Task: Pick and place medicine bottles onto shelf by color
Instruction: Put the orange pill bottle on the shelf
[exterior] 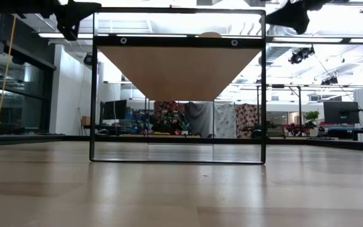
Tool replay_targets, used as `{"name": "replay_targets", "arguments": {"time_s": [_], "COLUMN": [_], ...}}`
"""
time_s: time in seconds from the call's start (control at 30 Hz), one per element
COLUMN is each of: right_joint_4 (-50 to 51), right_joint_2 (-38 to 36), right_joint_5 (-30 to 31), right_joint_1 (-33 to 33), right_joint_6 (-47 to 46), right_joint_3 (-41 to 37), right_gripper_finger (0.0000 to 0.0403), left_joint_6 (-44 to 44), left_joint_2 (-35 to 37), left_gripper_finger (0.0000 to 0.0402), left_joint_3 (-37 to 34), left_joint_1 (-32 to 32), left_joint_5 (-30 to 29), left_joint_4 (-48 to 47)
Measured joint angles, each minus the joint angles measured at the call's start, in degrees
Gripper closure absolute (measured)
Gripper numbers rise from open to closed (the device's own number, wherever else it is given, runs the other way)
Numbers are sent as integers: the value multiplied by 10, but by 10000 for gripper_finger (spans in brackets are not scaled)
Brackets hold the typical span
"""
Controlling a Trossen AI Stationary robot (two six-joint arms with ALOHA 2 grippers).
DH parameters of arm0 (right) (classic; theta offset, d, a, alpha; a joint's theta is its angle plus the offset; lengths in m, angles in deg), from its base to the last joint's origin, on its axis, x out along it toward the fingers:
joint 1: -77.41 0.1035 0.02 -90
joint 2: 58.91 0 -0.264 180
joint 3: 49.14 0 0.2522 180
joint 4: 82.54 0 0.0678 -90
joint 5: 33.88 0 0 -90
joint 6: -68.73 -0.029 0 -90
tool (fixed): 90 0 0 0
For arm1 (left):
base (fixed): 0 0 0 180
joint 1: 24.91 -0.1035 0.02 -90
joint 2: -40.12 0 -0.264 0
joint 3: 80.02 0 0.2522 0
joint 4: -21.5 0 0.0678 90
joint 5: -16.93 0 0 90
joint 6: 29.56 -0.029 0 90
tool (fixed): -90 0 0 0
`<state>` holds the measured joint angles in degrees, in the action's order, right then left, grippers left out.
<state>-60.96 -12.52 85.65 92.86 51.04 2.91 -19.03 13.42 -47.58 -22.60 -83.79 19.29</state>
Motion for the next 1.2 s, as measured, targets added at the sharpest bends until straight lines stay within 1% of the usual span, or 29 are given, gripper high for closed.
{"name": "replay_targets", "arguments": {"time_s": [0.1, 0.17, 0.23, 0.33, 0.4, 0.5, 0.87, 0.93, 1.03, 1.13, 1.2], "right_joint_4": [-197, -299, -376, -436, -449, -459, -443, -439, -439, -439, -437], "right_joint_2": [-20, -19, -11, 3, 11, 13, 13, 13, 13, 13, 13], "right_joint_5": [-2, -7, -9, -12, -11, -8, -8, -8, -8, -8, -8], "right_joint_1": [0, 0, 0, 0, -1, -4, -4, -4, -4, -4, -4], "right_joint_6": [81, 113, 129, 132, 149, 152, 152, 152, 152, 153, 154], "right_joint_3": [-88, -137, -178, -218, -231, -229, -216, -216, -216, -215, -215], "right_gripper_finger": [121, 121, 121, 121, 121, 121, 121, 121, 121, 121, 121], "left_joint_6": [2, -1, 0, 3, 4, 8, 7, 19, 24, 10, -1], "left_joint_2": [0, 0, 0, 0, -2, -8, -21, -24, -36, -57, -75], "left_gripper_finger": [188, 188, 188, 188, 188, 188, 188, 188, 188, 188, 188], "left_joint_3": [0, 0, 0, 0, 0, 0, 0, 0, 2, 21, 42], "left_joint_1": [0, 0, 0, 0, 0, 0, 0, 0, 9, 35, 65], "left_joint_5": [0, -1, -1, -1, 0, 0, -1, 15, 58, 97, 100], "left_joint_4": [-1, -1, -1, -2, -2, -2, 3, 3, 13, 5, -20]}}
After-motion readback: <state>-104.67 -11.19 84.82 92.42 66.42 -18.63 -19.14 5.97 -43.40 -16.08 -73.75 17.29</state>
